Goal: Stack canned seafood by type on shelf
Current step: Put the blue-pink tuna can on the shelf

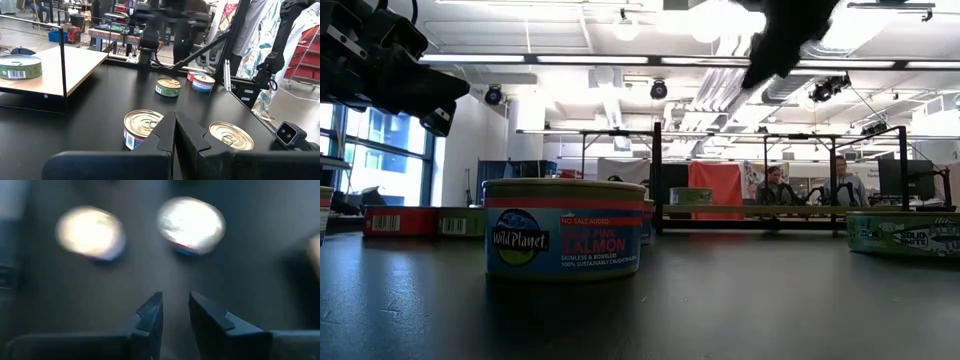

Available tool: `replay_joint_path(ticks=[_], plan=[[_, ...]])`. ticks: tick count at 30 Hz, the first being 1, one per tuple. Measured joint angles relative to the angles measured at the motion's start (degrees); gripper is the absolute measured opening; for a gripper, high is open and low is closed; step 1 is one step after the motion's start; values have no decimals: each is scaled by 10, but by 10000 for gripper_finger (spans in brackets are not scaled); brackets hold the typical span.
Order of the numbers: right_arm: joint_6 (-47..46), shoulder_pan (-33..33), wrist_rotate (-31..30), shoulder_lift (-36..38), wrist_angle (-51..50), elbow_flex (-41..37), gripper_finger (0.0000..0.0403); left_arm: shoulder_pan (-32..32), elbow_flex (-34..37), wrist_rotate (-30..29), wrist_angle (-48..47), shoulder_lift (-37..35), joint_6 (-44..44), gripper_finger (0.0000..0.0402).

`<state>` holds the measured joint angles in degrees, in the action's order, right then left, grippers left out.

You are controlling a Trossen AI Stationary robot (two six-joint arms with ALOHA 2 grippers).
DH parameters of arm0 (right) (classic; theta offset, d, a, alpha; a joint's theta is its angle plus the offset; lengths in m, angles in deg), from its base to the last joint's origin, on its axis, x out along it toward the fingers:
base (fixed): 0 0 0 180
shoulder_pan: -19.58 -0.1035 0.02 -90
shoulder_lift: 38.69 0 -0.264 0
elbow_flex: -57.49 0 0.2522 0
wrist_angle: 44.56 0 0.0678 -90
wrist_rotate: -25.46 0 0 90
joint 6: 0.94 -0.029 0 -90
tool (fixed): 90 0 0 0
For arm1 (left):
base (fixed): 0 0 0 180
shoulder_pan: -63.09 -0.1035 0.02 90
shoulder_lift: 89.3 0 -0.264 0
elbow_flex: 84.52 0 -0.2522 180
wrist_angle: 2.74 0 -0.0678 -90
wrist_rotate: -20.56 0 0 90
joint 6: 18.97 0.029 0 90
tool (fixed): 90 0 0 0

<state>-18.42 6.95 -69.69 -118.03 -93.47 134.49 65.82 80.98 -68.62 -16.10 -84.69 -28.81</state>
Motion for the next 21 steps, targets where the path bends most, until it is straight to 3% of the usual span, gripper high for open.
replay_joint_path(ticks=[7, 14, 17, 21], plan=[[60, -40, -13, -69, 155, 0, 130, 0, 0, 0, 0, 0, 0, 1], [287, -24, -64, -218, 284, 0, 210, 0, 0, 0, 0, 0, 0, 1], [363, -19, -91, -272, 347, 0, 212, 0, 0, 0, 0, 0, 0, 1], [414, -9, -142, -307, 349, 0, 175, 0, 0, 0, 0, 0, 0, 1]])
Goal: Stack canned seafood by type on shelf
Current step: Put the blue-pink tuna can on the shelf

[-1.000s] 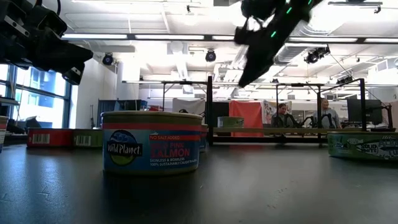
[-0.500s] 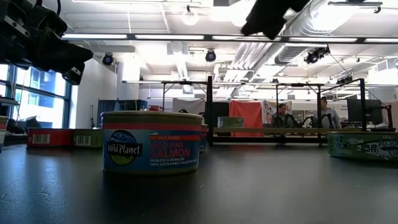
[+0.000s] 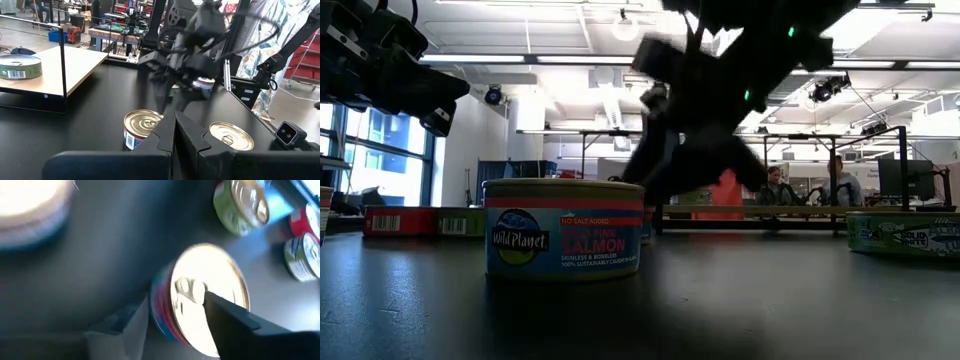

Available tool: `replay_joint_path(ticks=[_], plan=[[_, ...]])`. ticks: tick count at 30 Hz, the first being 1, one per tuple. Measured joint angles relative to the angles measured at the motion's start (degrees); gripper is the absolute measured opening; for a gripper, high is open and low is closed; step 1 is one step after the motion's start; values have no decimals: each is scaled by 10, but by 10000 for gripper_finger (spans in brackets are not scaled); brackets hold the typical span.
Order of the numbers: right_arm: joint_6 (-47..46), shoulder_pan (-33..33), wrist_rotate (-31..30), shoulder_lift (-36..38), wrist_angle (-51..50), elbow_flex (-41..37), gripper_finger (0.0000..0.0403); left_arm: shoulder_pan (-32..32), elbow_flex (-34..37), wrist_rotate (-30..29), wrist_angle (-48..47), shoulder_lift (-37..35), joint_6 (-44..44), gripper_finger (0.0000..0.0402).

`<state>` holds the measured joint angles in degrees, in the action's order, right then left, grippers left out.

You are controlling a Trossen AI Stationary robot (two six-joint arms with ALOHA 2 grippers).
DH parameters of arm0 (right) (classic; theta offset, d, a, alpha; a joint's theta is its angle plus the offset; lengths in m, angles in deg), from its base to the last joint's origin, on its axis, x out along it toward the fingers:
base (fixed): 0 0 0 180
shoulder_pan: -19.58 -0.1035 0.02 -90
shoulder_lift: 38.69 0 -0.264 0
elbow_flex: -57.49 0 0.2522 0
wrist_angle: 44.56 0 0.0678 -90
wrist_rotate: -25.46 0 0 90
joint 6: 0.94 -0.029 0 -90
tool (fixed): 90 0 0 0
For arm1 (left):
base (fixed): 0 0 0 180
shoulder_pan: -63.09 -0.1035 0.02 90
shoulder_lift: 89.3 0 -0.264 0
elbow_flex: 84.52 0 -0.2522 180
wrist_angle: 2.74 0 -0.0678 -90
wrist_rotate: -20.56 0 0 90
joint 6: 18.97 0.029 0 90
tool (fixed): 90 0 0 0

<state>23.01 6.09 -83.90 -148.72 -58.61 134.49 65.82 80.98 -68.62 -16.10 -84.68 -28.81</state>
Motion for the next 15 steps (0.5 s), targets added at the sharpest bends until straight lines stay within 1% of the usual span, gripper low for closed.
replay_joint_path(ticks=[2, 6, 10, 11, 15], plan=[[9, 5, -8, -11, -16, 0, 145, 0, 0, 0, 0, 0, 0, 1], [17, 10, -81, -33, -43, 4, 74, 0, 0, 0, 0, 0, 0, 1], [20, 16, -94, -46, -43, 5, 14, 0, 0, 0, 0, 0, 0, 1], [20, 16, -95, -46, -43, 5, 8, 0, 0, 0, 0, 0, 0, 1], [8, 13, -116, -33, -58, 2, 7, 0, 0, 0, 0, 0, 0, 1]])
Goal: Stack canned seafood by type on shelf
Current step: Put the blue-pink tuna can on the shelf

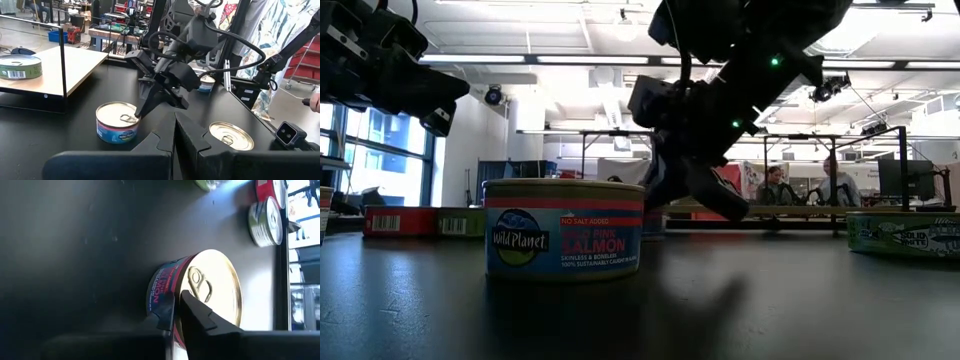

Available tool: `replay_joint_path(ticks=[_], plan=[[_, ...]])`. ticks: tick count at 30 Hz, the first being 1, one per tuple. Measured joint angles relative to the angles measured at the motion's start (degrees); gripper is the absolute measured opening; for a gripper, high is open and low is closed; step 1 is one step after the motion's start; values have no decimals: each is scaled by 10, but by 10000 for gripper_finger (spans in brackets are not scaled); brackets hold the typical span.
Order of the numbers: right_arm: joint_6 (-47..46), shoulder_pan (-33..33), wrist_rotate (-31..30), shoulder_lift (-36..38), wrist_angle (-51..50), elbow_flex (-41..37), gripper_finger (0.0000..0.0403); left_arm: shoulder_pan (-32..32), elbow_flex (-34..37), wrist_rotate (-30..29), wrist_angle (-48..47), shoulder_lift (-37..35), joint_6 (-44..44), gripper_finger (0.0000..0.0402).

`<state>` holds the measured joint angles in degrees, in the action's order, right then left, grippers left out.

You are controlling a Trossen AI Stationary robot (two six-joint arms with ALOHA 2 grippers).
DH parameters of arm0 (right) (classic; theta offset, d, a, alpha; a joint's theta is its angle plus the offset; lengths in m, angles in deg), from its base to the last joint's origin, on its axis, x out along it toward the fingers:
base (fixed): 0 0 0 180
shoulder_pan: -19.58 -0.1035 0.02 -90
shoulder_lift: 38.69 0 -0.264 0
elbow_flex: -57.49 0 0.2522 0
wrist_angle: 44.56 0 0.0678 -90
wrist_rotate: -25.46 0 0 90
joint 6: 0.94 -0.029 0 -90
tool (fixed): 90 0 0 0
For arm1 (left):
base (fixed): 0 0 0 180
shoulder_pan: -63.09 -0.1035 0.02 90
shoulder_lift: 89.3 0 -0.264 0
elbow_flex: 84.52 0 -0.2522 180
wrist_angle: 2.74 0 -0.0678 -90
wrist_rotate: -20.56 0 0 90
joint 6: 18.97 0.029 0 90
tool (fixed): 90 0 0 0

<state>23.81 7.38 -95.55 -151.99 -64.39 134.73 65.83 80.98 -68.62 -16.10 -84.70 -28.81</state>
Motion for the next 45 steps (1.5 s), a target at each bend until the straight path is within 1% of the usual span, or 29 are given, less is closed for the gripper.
replay_joint_path(ticks=[4, 7, 9, 15, 19, 21, 23, 24, 26, 29, 31, 34, 37, 39, 41, 43, 45], plan=[[-32, -10, -2, 35, -41, -3, 2, 0, 0, 0, 0, 0, 0, 1], [-69, -20, 6, 72, -99, -6, 0, 0, 0, 0, 0, 0, 0, 1], [-96, -27, -4, 99, -133, -6, 0, 0, 0, 0, 0, 0, 0, 1], [-204, -41, -82, 164, -267, -5, 0, 0, 0, 0, 0, 0, 0, 1], [-265, -39, -152, 211, -342, -4, 2, 0, 0, 0, 0, 0, 0, 1], [-289, -35, -174, 235, -366, -4, 2, 0, 0, 0, 0, 0, 0, 1], [-311, -30, -173, 262, -386, -4, 1, 0, 0, 0, 0, 0, 0, 1], [-320, -25, -156, 273, -389, -3, 1, 0, 0, 0, 0, 0, 0, 1], [-332, -17, -100, 291, -391, -3, 0, 0, 0, 0, 0, 0, 0, 1], [-351, -5, -12, 305, -392, -3, 6, 0, 0, 0, 0, 0, 0, 1], [-367, 1, 36, 305, -388, -6, 24, 0, 0, 0, 0, 0, 0, 1], [-402, 15, 110, 305, -376, -40, 78, 0, 0, 0, 0, 0, 0, 1], [-384, 23, 147, 305, -312, -94, 144, 0, 0, 0, 0, 0, 0, 1], [-345, 19, 142, 302, -223, -136, 182, 0, 0, 0, 0, 0, 0, 1], [-316, 12, 97, 293, -137, -175, 207, 0, 0, 0, 0, 0, 0, 1], [-287, 8, 44, 276, -75, -207, 215, 0, 0, 0, 0, 0, 0, 1], [-273, 4, 7, 256, -37, -228, 207, -1, 0, 0, 0, 0, 11, 1]])
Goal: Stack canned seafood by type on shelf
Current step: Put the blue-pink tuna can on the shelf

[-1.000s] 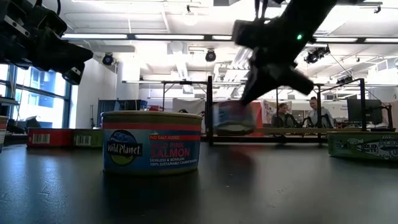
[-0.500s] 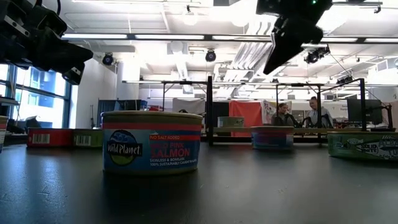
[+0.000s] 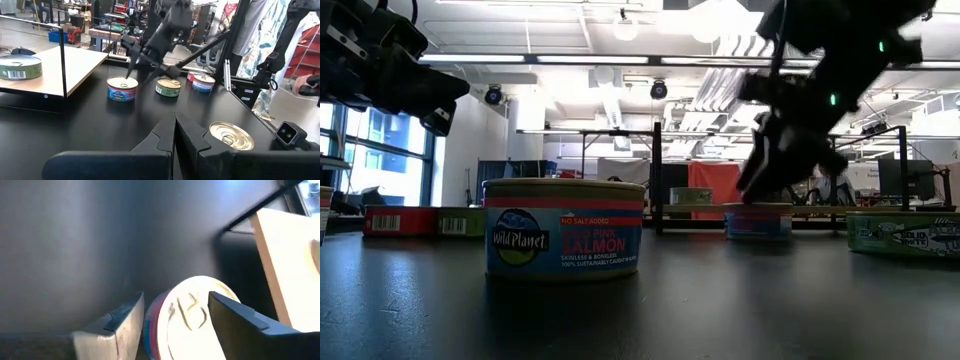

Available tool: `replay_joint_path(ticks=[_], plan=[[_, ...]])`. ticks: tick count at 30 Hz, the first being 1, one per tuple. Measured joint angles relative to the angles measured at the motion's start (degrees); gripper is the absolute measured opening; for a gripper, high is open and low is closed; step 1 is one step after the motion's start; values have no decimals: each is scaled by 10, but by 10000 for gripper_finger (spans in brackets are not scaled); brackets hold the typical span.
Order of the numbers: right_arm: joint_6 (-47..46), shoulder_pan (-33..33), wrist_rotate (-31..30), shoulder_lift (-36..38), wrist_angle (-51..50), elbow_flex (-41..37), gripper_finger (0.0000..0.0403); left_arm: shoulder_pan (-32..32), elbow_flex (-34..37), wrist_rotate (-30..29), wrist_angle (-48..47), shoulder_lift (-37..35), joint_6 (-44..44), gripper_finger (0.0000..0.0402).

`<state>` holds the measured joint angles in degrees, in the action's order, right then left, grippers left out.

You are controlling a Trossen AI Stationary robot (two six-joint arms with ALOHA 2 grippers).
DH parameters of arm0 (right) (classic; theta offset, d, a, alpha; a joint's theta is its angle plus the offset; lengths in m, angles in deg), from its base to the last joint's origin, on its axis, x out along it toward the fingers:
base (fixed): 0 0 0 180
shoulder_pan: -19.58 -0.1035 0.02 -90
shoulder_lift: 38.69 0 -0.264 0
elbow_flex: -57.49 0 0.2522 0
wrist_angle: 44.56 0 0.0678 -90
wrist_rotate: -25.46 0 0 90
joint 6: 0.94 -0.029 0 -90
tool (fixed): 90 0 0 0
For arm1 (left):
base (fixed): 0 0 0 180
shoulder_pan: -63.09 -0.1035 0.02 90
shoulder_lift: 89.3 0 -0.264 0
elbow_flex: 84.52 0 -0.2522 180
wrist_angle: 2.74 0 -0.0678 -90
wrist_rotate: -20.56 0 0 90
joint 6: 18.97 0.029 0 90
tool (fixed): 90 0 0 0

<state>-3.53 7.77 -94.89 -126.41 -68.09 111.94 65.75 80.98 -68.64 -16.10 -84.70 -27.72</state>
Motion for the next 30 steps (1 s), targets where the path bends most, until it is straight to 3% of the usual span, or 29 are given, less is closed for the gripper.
replay_joint_path(ticks=[4, 12, 16, 23, 27, 30], plan=[[-13, -9, -51, -51, 28, -12, 154, 0, 0, 0, 0, 0, 30, 1], [-12, -23, -110, -113, 44, -4, 13, 0, 0, -1, 0, 0, 7, 1], [-8, -44, -148, -110, 4, 4, 9, 0, 0, -1, 0, 0, -15, 1], [-4, -62, -142, -108, -150, 93, 1, 0, 0, -1, 0, 0, -17, 1], [-1, -68, -220, -106, -199, 135, 1, 0, 0, -1, 0, 0, -17, 1], [-4, -59, -244, -106, -230, 148, 2, 0, 0, -1, 0, 0, -17, 1]])
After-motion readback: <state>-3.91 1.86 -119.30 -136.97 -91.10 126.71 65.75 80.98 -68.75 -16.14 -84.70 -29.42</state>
